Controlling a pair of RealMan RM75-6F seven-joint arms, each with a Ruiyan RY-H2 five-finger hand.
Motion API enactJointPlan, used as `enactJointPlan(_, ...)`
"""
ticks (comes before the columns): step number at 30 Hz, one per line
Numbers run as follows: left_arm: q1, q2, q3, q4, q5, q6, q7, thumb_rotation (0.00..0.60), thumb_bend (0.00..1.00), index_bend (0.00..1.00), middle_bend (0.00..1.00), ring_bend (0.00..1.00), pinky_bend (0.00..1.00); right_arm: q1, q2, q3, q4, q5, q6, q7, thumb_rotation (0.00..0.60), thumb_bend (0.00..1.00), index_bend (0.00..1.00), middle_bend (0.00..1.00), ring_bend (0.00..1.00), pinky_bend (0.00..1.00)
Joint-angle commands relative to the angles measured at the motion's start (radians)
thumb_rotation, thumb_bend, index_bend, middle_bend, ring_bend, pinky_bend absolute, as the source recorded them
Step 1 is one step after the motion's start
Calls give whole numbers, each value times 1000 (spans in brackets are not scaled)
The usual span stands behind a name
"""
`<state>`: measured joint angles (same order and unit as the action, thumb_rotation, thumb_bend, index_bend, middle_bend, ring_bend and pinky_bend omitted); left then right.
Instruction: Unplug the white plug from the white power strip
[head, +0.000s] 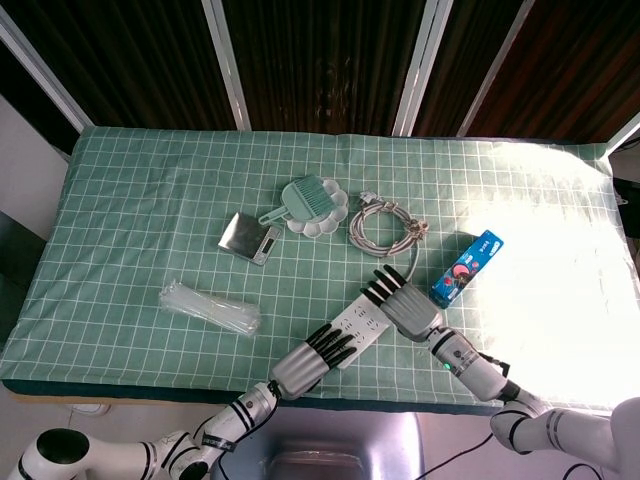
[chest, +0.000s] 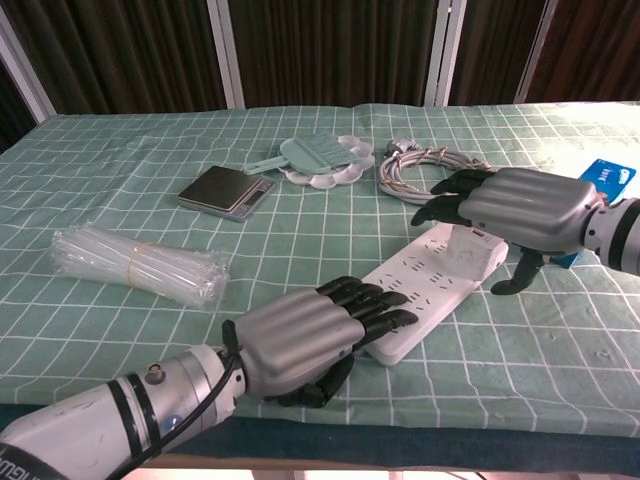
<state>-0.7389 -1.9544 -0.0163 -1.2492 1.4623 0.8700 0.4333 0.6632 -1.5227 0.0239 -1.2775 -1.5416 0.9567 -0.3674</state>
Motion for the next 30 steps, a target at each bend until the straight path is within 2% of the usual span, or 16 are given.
enactJointPlan(1, -2, -2, -1, 4, -2, -2, -1, 600, 828, 0, 0, 0, 57, 2, -8, -3, 8, -2, 0, -6, 600, 308, 314, 272, 119, 132)
enactJointPlan(9, -8, -5, -2, 16, -6, -5, -8, 600, 828, 0, 0, 0, 57, 2, -28, -2, 27, 4, 6, -18, 600, 347, 459, 376, 220, 205)
enactJointPlan(17, -11, -4, 0, 21, -4, -4, -13, 599, 829, 0, 0, 0, 57, 0, -19, -1, 16, 6, 18, -20, 600, 354, 479, 391, 236, 227)
enactJointPlan(23, -12, -5, 3, 23, -5, -3, -9, 600, 830, 0, 0, 0, 57, 1, -22, -3, 16, 9, 18, -31, 600, 379, 553, 447, 302, 320)
enactJointPlan(30, -25, -12, -8, 41, -11, -16, -16, 600, 829, 0, 0, 0, 58, 0, -34, -6, 32, 6, 25, -28, 600, 387, 580, 468, 330, 364)
